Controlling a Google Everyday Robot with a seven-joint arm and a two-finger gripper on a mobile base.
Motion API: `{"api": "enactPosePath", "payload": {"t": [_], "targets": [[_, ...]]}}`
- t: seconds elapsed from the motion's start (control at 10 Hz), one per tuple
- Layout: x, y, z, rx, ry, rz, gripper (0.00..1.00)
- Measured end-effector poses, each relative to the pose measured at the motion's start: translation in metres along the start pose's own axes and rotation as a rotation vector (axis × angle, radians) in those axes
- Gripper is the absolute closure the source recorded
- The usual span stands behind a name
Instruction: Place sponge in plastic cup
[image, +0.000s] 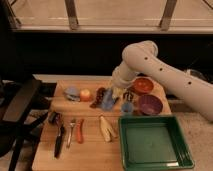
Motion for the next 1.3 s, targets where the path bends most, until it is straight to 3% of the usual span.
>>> {"api": "enactPosePath", "payload": {"t": [0.2,0.4,0.5,0.6,0.8,1.1,1.3], "targets": [[0.001,0.001,0.001,-0.002,0.003,0.000,1.00],[0.007,-0.001,0.000,0.013,0.039,0.010,1.00],[0.012,-0.002,-0.002,0.021,0.073,0.016,1.00],[0.051,0.002,-0.012,0.039,0.189,0.043,1.00],[0.098,0.010,-0.023,0.050,0.258,0.090,1.00],[0.147,0.020,-0.018,0.058,0.277,0.174,1.00],[0.157,0.018,-0.009,0.063,0.263,0.204,1.00]]}}
